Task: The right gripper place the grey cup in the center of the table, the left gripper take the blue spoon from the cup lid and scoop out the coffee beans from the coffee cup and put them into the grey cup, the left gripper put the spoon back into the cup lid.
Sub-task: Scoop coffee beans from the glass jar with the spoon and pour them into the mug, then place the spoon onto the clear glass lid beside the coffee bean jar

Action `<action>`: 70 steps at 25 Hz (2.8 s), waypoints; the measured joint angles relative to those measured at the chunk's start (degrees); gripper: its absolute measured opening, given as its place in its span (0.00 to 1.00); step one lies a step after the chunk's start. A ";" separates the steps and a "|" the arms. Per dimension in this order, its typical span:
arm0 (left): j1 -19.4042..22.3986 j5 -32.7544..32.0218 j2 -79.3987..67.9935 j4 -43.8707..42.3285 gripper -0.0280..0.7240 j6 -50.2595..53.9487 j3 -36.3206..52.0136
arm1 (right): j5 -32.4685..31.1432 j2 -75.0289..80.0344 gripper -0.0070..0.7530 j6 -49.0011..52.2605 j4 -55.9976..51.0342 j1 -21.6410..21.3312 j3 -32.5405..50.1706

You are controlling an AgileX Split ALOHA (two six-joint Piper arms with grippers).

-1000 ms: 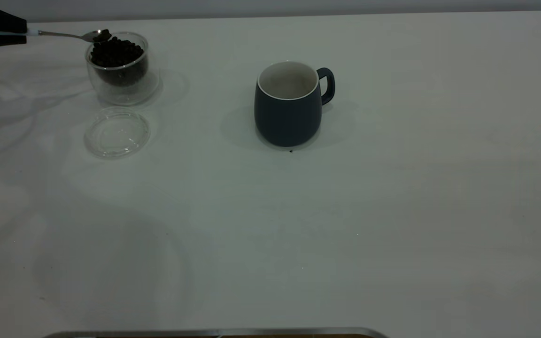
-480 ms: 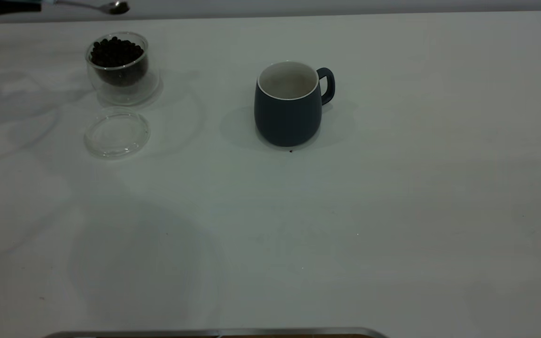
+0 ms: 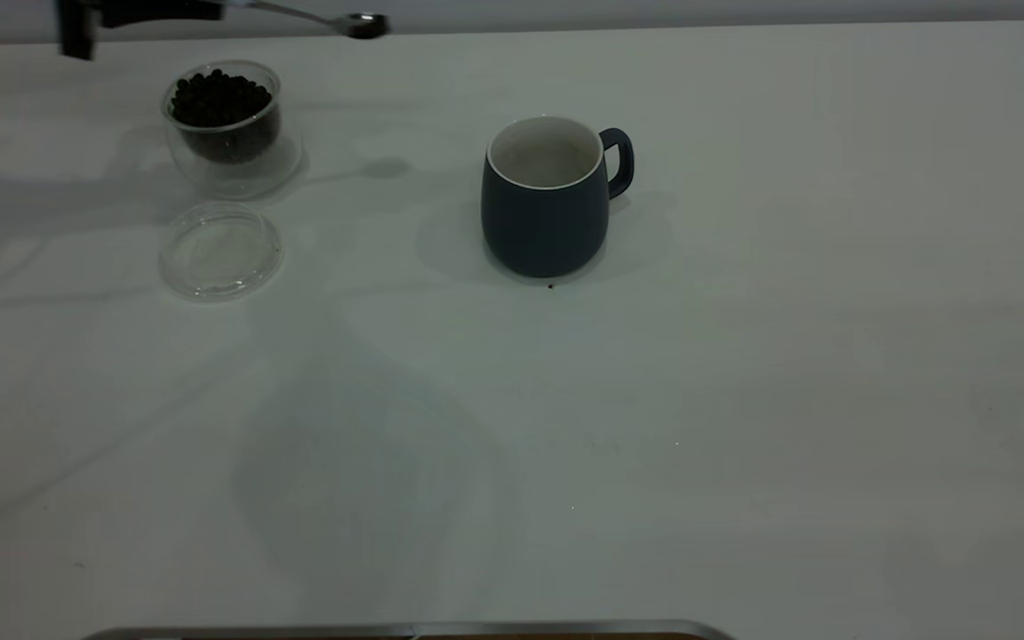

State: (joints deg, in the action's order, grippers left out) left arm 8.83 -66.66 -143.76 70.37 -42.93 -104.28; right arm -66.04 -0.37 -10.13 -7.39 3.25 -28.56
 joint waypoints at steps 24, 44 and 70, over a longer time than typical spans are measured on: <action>-12.03 0.00 -0.85 0.00 0.20 -9.59 0.00 | 0.00 0.00 0.68 0.00 0.00 0.00 0.00; -12.14 3.57 -3.98 2.62 0.20 -45.16 0.00 | 0.00 0.00 0.68 0.00 0.00 0.00 0.00; 17.10 0.10 8.30 -10.16 0.20 -10.64 15.90 | 0.00 0.00 0.68 0.00 0.00 0.00 0.00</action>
State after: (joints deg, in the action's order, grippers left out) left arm 25.93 -66.55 -135.46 60.21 -53.57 -88.38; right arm -66.04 -0.37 -10.13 -7.39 3.25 -28.56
